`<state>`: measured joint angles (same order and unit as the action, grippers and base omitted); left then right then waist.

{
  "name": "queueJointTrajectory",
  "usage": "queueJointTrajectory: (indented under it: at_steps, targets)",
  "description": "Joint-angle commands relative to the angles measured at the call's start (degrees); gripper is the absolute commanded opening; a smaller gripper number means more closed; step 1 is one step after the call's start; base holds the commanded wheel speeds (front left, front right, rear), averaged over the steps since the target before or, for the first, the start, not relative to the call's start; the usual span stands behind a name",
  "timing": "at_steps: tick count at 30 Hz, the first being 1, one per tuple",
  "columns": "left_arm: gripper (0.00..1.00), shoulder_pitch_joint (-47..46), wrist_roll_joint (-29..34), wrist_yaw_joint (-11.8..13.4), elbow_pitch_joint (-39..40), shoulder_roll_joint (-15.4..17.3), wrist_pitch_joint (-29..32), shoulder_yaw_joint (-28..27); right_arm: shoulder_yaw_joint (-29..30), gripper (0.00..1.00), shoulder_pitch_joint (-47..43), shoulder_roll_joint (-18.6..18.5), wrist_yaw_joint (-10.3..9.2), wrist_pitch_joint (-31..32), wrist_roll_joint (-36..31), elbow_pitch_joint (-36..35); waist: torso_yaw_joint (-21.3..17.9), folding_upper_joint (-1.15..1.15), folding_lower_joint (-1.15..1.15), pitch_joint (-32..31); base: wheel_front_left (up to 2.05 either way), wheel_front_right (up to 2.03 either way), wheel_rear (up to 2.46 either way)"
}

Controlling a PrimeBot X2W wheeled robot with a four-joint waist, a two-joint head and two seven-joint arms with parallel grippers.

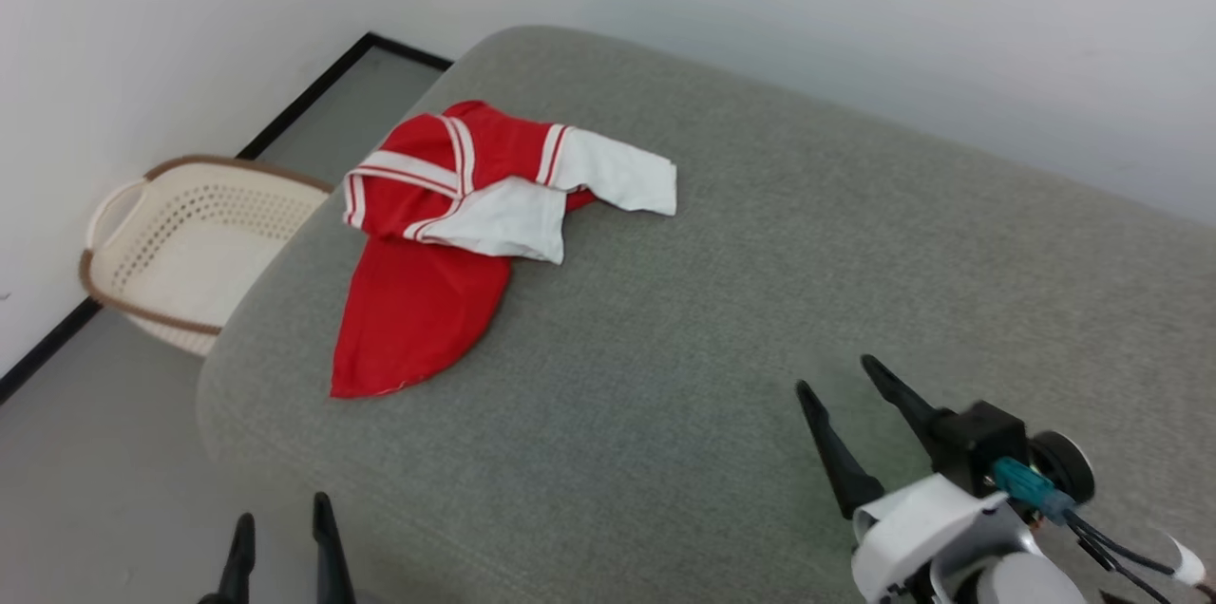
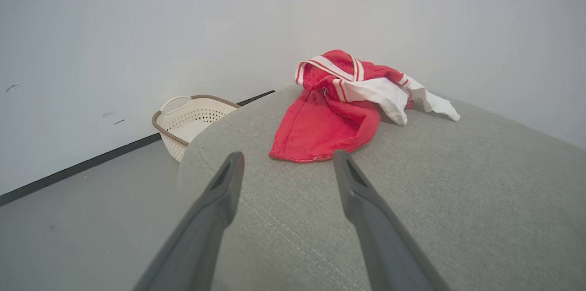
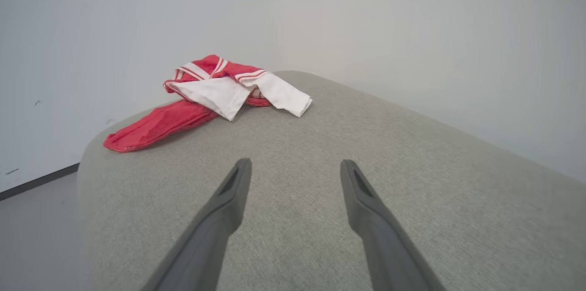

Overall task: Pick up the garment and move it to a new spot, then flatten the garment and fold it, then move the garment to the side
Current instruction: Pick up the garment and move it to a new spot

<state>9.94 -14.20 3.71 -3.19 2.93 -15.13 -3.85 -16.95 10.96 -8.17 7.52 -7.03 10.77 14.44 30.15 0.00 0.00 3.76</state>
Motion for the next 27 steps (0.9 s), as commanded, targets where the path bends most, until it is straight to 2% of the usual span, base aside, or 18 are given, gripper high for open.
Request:
queueJointTrajectory:
  at_steps: [1,5,11,15,20,24,27]
  targets:
    - [1.0,1.0,-1.0,1.1,1.2,0.0,0.0,0.0,-1.3,1.0,1.5,-0.5,-0.06,-0.3,1.0,1.0,1.3,0.0,0.0,1.4,0.0,0.0,0.0]
    - [1.0,2.2,-2.0,2.6,2.8,0.0,0.0,0.3,-2.9,1.0,3.5,-0.7,-0.06,-0.9,2.0,2.9,1.4,0.0,0.0,1.6,0.0,0.0,0.0]
    - [1.0,2.0,-2.3,2.8,3.7,0.0,0.0,0.5,-3.6,1.0,4.5,-1.0,-0.06,-1.9,2.6,4.4,1.3,0.0,0.0,1.6,0.0,0.0,0.0]
    - [1.0,-0.9,-0.3,0.4,3.3,0.0,0.0,0.4,-2.7,1.0,3.7,-0.8,-0.06,-2.6,2.4,4.7,0.8,0.0,0.0,1.5,0.0,0.0,0.0]
    - [1.0,-10.9,2.1,-4.7,0.7,1.9,0.0,0.1,0.2,1.0,1.4,-0.3,-0.06,-2.6,0.8,2.9,-0.3,0.0,0.0,1.5,0.0,0.0,0.0]
    - [1.0,-22.6,1.7,-7.7,-2.2,5.6,0.0,-2.0,0.2,1.0,2.6,0.3,-0.06,-0.7,-1.2,-0.5,-5.8,0.0,0.0,5.0,0.0,0.0,0.0]
    - [1.0,-31.8,2.0,-9.2,-5.6,10.0,0.0,-3.4,-0.5,1.0,4.2,0.7,-0.06,0.5,-2.4,-2.9,-10.5,0.0,0.0,8.6,0.0,0.0,0.0]
